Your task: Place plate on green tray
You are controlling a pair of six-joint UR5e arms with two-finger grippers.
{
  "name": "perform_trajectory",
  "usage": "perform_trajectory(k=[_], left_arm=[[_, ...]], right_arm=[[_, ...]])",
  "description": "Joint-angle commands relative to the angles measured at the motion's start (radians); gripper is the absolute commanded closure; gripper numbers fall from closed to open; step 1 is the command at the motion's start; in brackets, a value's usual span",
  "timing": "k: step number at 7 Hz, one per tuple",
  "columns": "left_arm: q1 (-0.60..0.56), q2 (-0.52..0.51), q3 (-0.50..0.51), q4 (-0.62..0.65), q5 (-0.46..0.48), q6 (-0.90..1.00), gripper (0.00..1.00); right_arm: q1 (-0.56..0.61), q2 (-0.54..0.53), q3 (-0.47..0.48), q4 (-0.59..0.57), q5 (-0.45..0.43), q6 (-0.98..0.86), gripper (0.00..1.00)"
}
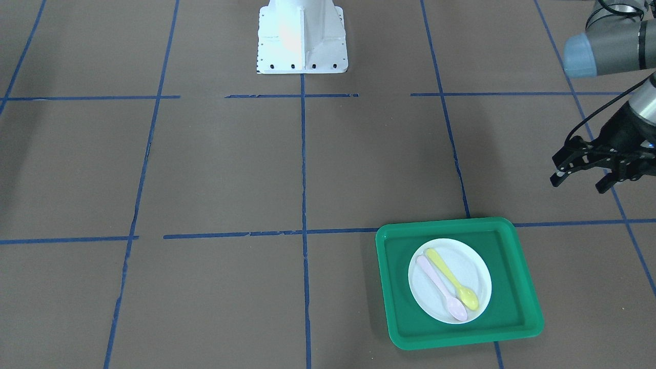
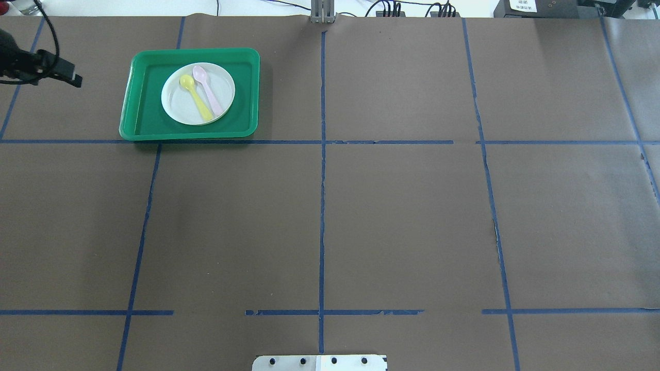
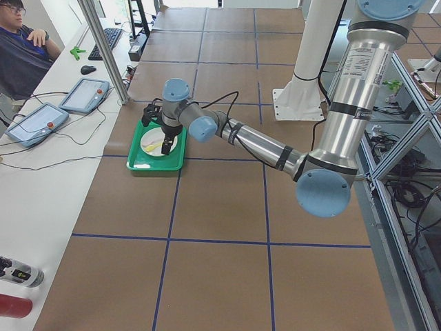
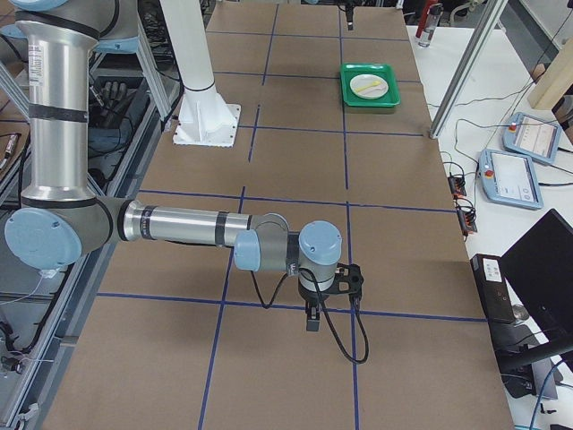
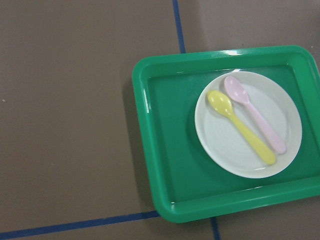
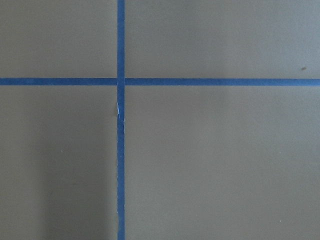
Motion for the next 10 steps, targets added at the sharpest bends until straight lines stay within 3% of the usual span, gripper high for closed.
perform_trajectory(k=[1, 3, 5, 7, 10], left_arm=[[-0.135, 0.129, -0.007, 0.033, 0.000, 0.340, 0.00], [-0.253, 0.123, 0.046, 0.289, 0.005, 0.547, 0.00], [-0.329, 0.204, 0.085, 0.320, -0.017, 0.565, 0.00], [-0.343, 0.271, 0.090, 0.320, -0.141, 0.562, 0.00], [-0.341, 0.293, 0.097, 0.319, -0.139, 0.556, 0.00]], right_arm=[[0.000, 0.000, 0.001, 0.000, 0.000, 0.000, 0.00], [0.000, 0.000, 0.001, 0.000, 0.000, 0.000, 0.00], [0.000, 0.000, -0.001, 0.000, 0.000, 0.000, 0.00], [0.000, -0.002, -0.001, 0.000, 0.000, 0.000, 0.00], [0.000, 0.000, -0.001, 0.000, 0.000, 0.000, 0.00]])
